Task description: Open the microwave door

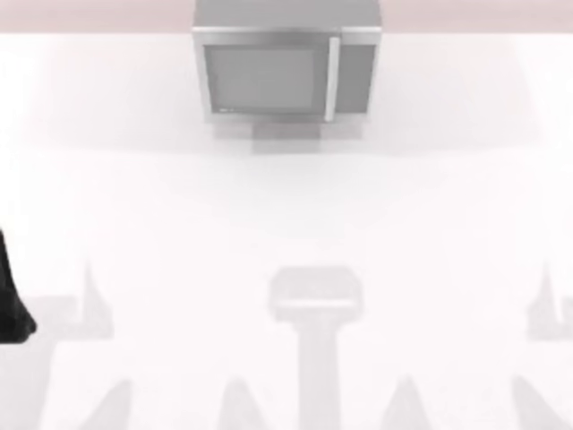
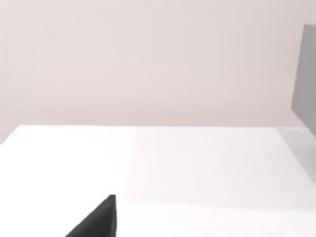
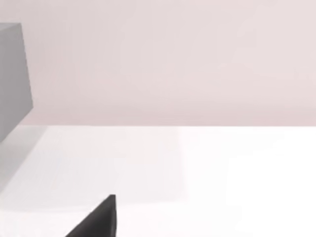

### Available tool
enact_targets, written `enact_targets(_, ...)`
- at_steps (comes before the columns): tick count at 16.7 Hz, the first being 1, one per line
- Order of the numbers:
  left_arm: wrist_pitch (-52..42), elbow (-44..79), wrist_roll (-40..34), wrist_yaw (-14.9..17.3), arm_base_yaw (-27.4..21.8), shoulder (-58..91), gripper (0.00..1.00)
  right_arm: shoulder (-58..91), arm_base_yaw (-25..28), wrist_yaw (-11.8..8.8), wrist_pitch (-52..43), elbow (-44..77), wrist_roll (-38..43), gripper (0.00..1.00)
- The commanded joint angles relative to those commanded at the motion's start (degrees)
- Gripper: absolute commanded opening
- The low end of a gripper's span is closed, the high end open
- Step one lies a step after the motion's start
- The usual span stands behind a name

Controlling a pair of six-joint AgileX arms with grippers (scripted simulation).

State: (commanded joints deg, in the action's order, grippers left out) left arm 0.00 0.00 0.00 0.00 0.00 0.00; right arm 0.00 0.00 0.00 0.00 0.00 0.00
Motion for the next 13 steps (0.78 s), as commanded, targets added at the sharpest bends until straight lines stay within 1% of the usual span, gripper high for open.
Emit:
enact_targets(3, -0.32, 0.55, -0.16, -0.14, -0.26, 0.57, 1.00, 0.00, 0.00, 0.00, 0.00, 0.00, 0.00, 1.00)
enact_targets(6, -3.18, 5.76, -1.78, -1.55, -2.62, 5.92, 1.00, 0.00, 0.00, 0.00, 0.00, 0.00, 0.00, 1.00)
enact_targets(9, -8.06, 16.16, -4.99, -4.11, -6.82, 16.71, 1.00, 0.00, 0.00, 0.00, 0.00, 0.00, 0.00, 1.00)
enact_targets(13, -15.88, 36.45, -11.25, -8.52, -14.17, 38.71, 1.00, 0.00, 0.00, 0.00, 0.00, 0.00, 0.00, 1.00)
